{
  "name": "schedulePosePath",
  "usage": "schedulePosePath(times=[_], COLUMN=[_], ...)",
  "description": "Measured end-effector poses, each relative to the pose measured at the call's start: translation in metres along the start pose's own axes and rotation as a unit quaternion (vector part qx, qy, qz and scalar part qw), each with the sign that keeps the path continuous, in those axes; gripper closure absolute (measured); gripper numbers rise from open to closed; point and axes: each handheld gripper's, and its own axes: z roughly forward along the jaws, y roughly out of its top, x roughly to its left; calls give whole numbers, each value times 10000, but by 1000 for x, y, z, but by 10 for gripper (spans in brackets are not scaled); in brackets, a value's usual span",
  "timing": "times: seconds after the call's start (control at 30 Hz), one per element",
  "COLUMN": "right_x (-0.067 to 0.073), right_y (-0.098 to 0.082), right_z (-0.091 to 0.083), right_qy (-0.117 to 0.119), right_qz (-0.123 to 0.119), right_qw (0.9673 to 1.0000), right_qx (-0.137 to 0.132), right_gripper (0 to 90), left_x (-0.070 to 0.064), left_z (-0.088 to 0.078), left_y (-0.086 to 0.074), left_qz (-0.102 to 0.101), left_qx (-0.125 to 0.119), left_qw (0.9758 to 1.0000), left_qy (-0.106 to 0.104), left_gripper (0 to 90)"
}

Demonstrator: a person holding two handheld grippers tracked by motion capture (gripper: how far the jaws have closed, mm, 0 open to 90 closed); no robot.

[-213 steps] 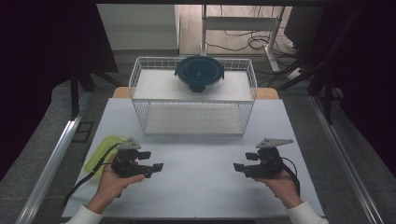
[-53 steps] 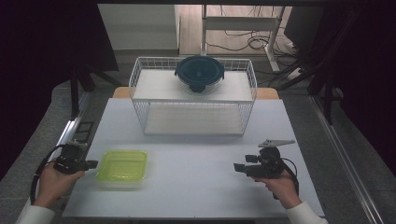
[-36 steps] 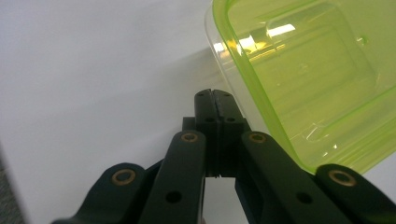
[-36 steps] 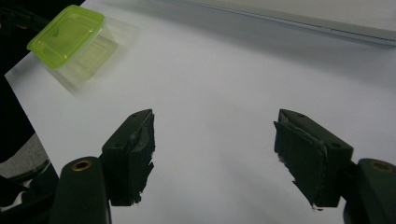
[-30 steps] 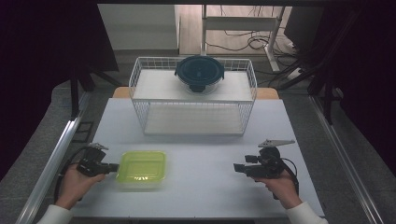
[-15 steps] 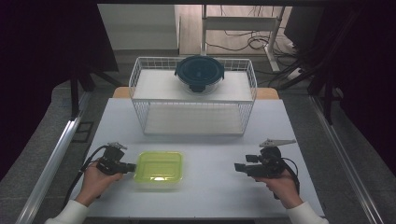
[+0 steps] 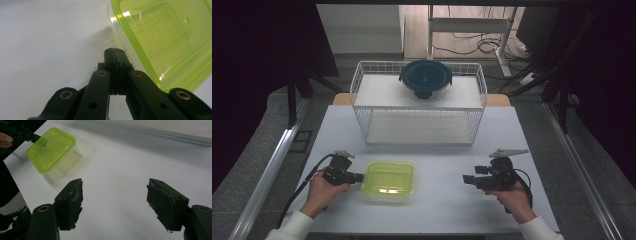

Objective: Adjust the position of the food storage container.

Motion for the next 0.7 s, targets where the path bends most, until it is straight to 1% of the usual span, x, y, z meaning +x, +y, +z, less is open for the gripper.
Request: schedulePosePath(times=[0.17, 0.27, 0.37, 0.47, 0.5, 0.63, 0.67, 0.7], right_x=[0, 0, 0, 0, 0, 0, 0, 0], right_y=[0, 0, 0, 0, 0, 0, 0, 0], right_z=[1, 1, 2, 2, 2, 2, 2, 3], right_qy=[-10, -15, -13, -10, -10, -10, -8, -8], right_qz=[-1, -14, -20, -19, -24, -33, -34, -36], right_qw=[10000, 10000, 10000, 10000, 10000, 10000, 10000, 10000], right_qx=[35, 42, 58, 63, 62, 67, 72, 75], right_gripper=[285, 285, 285, 285, 285, 285, 285, 285], left_x=[-7, -11, -16, -20, -21, -29, -29, -33], left_z=[7, 12, 16, 19, 21, 28, 28, 32], left_y=[8, 12, 15, 17, 17, 21, 21, 23], left_qz=[56, 79, 87, 106, 110, 164, 164, 159], left_qx=[-10, 24, 28, 23, 34, 63, 63, 37], left_qw=[10000, 9998, 9996, 9994, 9992, 9987, 9987, 9983], left_qy=[-74, -155, -283, -320, -387, -469, -469, -558], left_gripper=[899, 899, 899, 899, 899, 899, 899, 899])
